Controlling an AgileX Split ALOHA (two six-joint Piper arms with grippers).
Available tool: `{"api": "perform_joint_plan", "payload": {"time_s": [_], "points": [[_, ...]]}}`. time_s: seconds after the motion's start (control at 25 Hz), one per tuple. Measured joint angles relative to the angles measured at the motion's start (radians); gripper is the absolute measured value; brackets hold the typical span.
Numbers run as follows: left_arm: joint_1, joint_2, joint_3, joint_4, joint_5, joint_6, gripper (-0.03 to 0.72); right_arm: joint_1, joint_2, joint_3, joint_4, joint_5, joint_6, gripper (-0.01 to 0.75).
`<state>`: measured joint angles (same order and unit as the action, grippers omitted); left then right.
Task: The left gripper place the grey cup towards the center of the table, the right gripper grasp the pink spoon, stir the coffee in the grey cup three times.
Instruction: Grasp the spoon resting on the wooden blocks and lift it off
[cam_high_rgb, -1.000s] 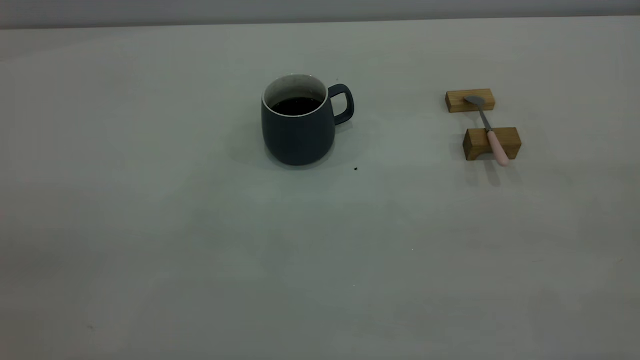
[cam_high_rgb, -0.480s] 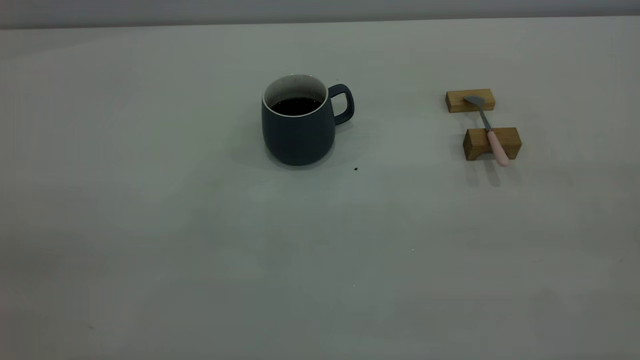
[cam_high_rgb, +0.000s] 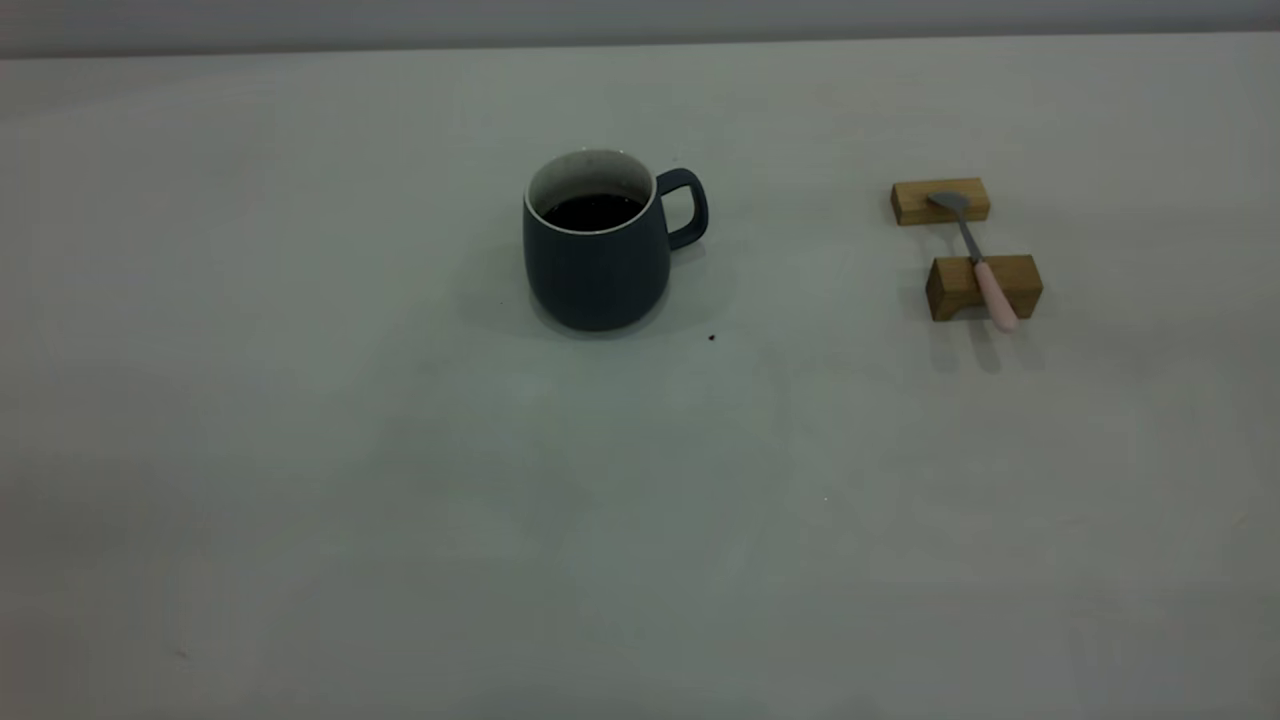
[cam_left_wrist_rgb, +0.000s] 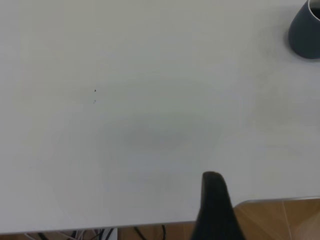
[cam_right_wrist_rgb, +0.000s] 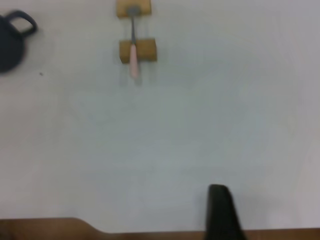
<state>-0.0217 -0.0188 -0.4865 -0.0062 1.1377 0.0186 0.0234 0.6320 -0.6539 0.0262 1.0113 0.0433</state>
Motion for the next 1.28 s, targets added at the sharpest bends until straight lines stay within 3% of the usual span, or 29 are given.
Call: {"api": "perform_joint_plan", "payload": {"time_s": [0.16, 0.4, 0.76, 1.0, 1.28], "points": [[0.0, 0.0, 0.0, 0.0, 0.0, 0.0, 0.591, 0.0, 0.354, -0.064, 0.0, -0.127, -0.017, 0.633], [0.0, 0.0, 0.0, 0.0, 0.0, 0.0, 0.591, 0.051, 0.838, -0.215, 0.044, -0.276, -0.102, 0.638], [0.0, 0.0, 0.0, 0.0, 0.0, 0.0, 0.591, 0.182, 1.439, -0.533, 0.051, -0.317, -0.127, 0.638], [0.0, 0.0, 0.0, 0.0, 0.0, 0.0, 0.591, 0.228, 1.642, -0.694, 0.072, -0.304, -0.135, 0.638], [0.0, 0.0, 0.0, 0.0, 0.0, 0.0, 0.591, 0.227, 1.667, -0.712, 0.055, -0.35, -0.155, 0.636]]}}
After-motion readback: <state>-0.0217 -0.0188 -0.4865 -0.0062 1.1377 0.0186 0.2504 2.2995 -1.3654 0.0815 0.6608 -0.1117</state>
